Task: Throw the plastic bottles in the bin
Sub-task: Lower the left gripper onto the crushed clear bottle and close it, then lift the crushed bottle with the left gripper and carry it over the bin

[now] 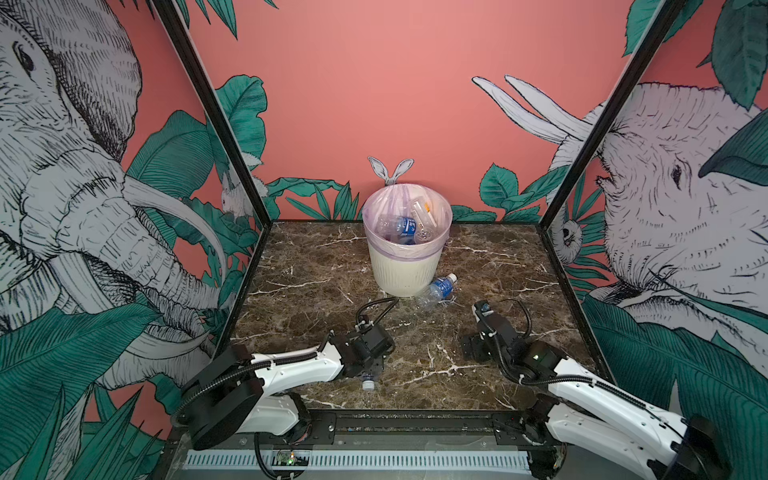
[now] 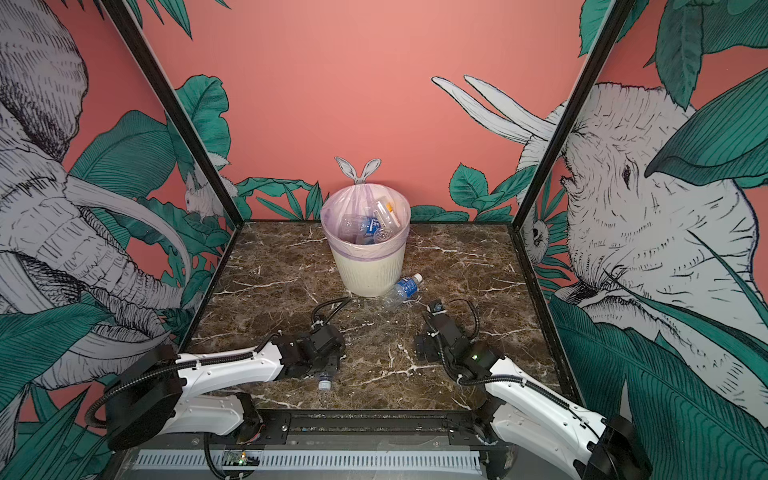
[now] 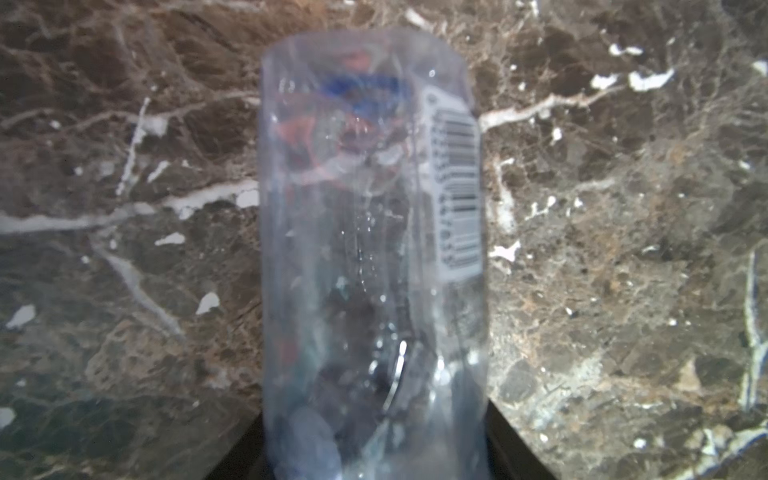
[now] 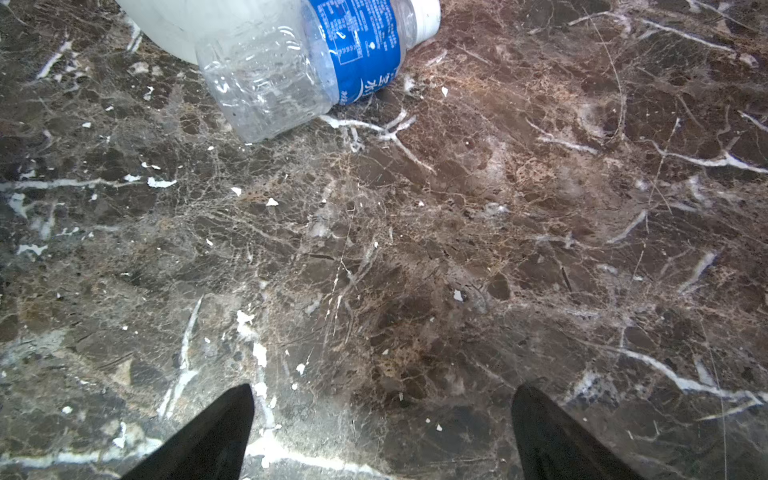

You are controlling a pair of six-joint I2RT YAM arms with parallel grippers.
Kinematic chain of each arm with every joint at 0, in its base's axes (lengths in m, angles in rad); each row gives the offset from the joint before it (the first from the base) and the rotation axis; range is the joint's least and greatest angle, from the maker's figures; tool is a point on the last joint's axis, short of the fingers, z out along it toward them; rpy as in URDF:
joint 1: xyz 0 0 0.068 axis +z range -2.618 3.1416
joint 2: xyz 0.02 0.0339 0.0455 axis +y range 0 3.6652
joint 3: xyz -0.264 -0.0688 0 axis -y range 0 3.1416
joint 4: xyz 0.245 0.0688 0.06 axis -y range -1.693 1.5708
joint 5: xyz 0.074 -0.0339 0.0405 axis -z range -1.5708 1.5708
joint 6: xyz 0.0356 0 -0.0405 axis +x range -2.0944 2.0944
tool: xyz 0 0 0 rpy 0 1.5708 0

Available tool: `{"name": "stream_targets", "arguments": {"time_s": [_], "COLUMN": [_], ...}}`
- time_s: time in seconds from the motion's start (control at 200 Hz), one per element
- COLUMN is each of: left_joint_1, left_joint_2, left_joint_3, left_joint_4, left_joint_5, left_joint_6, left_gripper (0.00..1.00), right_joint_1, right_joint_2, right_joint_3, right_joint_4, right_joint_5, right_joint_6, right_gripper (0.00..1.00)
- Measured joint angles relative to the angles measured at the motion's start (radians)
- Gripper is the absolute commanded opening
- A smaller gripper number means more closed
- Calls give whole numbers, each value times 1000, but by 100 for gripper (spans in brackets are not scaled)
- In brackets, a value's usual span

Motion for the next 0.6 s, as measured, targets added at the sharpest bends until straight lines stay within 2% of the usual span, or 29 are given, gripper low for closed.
{"name": "stream_targets", "arguments": {"time_s": [0.08, 0.29, 0.6], "left_joint_1": [-4, -23, -30], "left_joint_2": [0, -16, -203], "left_joint_3": [0, -16, -71], "left_joint_4": [6, 56, 76], "left_joint_5": [-2, -2, -40], "left_joint_6": [18, 105, 219], "left_gripper": [48, 47, 47], "right_joint_1": [0, 0, 0], "right_joint_2": [0, 0, 10], "right_joint_3": [0, 0, 0], "right_joint_4": [0, 0, 0], "right_joint_5": [0, 0, -1], "right_joint_6": [0, 0, 0], "right_gripper": [99, 99, 99]}}
